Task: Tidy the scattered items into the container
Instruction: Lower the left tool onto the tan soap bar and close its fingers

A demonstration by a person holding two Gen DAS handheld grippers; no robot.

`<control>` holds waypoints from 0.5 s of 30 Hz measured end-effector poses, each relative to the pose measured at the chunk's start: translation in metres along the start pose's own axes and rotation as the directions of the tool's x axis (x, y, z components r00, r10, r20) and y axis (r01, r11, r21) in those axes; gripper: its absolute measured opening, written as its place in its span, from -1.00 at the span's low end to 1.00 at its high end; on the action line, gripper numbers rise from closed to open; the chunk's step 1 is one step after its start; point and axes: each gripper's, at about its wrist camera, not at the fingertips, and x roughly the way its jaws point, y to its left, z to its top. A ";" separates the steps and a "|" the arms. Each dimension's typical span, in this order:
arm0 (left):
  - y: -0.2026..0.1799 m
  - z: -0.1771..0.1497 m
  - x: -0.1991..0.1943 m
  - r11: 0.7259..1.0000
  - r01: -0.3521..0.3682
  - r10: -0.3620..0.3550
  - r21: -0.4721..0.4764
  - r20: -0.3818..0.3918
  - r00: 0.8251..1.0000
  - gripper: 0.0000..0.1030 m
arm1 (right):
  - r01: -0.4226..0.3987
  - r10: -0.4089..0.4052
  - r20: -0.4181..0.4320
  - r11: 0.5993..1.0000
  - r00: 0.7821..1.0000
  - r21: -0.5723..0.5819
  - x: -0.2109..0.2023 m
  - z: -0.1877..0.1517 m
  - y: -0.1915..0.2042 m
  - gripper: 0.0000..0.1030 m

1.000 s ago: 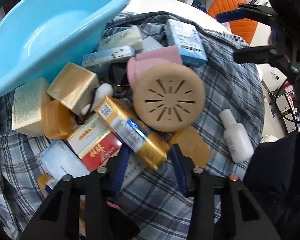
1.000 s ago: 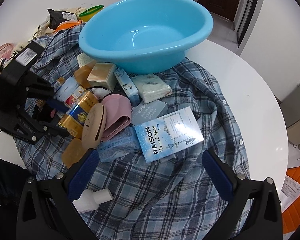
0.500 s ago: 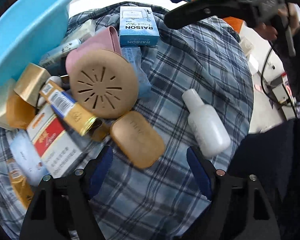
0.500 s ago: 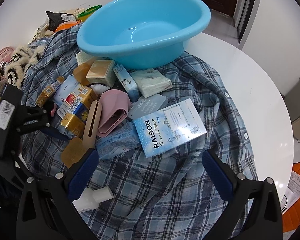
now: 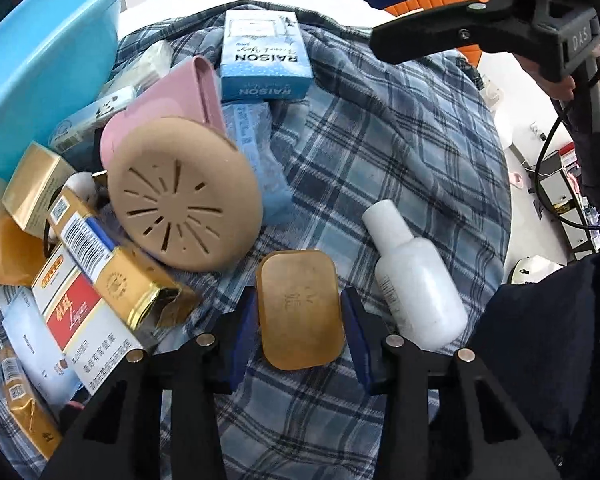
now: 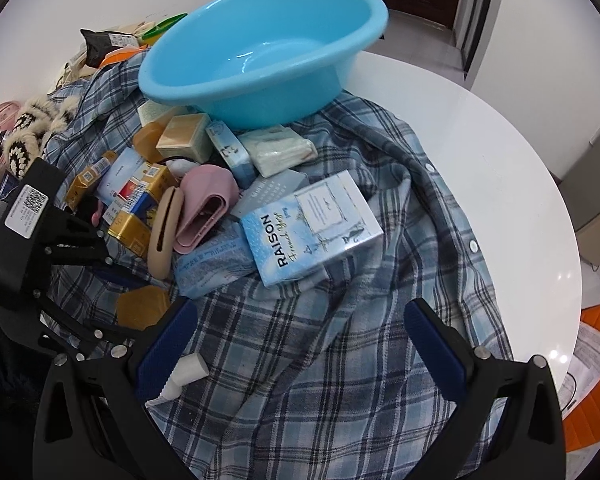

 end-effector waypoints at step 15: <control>-0.007 0.000 0.000 0.995 -0.099 0.098 0.007 0.071 0.993 -0.15 | 0.005 -0.005 0.001 1.000 1.000 -0.010 -0.002 -0.001 0.003 1.00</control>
